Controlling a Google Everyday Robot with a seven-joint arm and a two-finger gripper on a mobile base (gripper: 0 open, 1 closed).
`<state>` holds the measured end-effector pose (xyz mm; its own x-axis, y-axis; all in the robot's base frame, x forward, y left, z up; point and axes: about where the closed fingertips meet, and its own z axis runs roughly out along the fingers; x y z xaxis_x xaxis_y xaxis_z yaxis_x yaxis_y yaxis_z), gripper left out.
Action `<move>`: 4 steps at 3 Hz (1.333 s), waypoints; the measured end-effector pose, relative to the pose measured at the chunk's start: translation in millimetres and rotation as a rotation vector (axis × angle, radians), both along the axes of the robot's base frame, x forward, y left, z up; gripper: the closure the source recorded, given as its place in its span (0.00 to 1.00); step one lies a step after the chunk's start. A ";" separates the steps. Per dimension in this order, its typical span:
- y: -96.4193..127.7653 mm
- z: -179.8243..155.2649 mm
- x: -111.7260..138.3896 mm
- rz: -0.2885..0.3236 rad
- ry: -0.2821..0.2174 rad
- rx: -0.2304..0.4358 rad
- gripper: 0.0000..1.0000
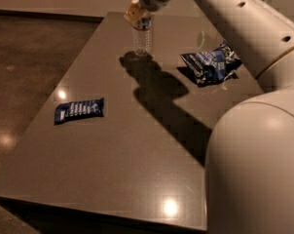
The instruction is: Knock water bottle over
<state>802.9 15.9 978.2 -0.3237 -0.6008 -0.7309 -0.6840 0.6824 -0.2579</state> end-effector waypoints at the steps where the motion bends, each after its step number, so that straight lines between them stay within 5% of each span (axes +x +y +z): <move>1: 2.2 12.8 -21.1 0.062 0.027 -0.045 0.95; 2: 9.2 23.8 -50.9 0.156 0.061 -0.151 1.00; 3: 13.2 18.7 -91.3 0.287 0.135 -0.368 1.00; 4: 11.3 13.7 -103.9 0.331 0.167 -0.486 1.00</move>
Offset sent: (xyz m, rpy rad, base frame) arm -0.0988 0.0058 0.0425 -0.3383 0.1430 0.3059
